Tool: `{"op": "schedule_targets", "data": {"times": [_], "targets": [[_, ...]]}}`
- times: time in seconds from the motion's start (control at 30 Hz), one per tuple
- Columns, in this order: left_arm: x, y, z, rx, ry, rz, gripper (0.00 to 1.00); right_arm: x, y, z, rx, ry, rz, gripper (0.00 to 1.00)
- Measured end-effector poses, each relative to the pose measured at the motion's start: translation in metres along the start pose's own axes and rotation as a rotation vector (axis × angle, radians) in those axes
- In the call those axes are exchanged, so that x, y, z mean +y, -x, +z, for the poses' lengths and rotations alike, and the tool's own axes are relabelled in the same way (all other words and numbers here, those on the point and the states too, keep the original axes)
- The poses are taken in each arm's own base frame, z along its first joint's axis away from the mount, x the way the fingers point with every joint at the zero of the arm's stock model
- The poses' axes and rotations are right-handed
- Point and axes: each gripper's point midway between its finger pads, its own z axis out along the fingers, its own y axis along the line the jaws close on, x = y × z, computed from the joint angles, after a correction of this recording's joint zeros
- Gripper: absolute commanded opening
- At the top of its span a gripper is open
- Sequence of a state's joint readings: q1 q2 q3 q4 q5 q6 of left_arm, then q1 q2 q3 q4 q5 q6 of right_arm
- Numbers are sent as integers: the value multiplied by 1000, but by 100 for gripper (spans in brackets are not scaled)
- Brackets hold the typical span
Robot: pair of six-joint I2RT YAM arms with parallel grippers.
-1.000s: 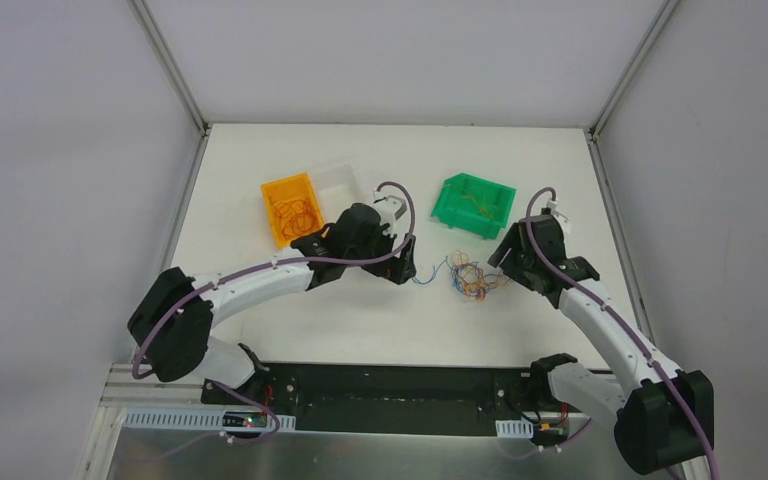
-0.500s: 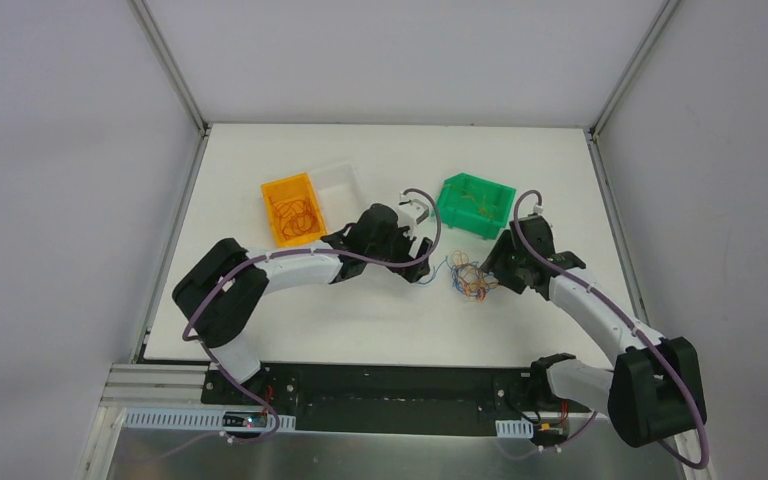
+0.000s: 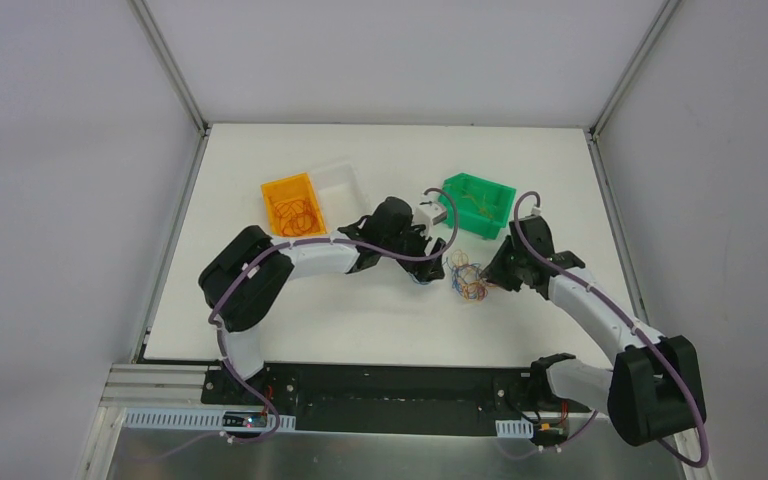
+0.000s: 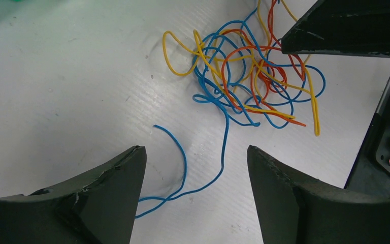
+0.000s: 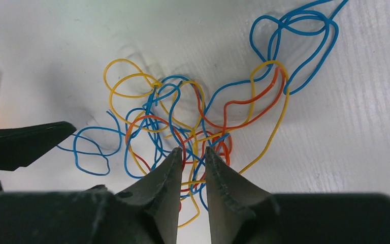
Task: Untangle the cables
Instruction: Untie the cable.
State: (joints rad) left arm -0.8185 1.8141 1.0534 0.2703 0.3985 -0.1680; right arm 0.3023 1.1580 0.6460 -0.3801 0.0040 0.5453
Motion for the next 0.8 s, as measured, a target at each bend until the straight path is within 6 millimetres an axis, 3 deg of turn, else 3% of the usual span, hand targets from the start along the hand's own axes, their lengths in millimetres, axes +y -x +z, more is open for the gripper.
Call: {"op": "schedule_targets", "data": {"times": [0.03,0.1,0.13,0.2,0.23,0.57,0.8], "targets": [[-1,-1,3,8,-10,-4,71,1,1,-2,-4,7,0,29],[0,-1,9,21,-17,-11,61,4,3,-6,-17,23,0,45],[0,-2,11,28,-19,-15,48,5,3,-7,-21,28,3,51],[-1,-3,14,42,-29,-27,11,6,4,-9,-27,38,-5,60],[-2,-3,15,48,-34,-32,0,6,4,-9,-26,41,-9,62],[-3,-9,7,77,-27,-36,0,6,2,-3,8,31,-80,61],[-6,-4,-1,60,-28,-20,0,24,34,-1,-46,12,-168,60]]}}
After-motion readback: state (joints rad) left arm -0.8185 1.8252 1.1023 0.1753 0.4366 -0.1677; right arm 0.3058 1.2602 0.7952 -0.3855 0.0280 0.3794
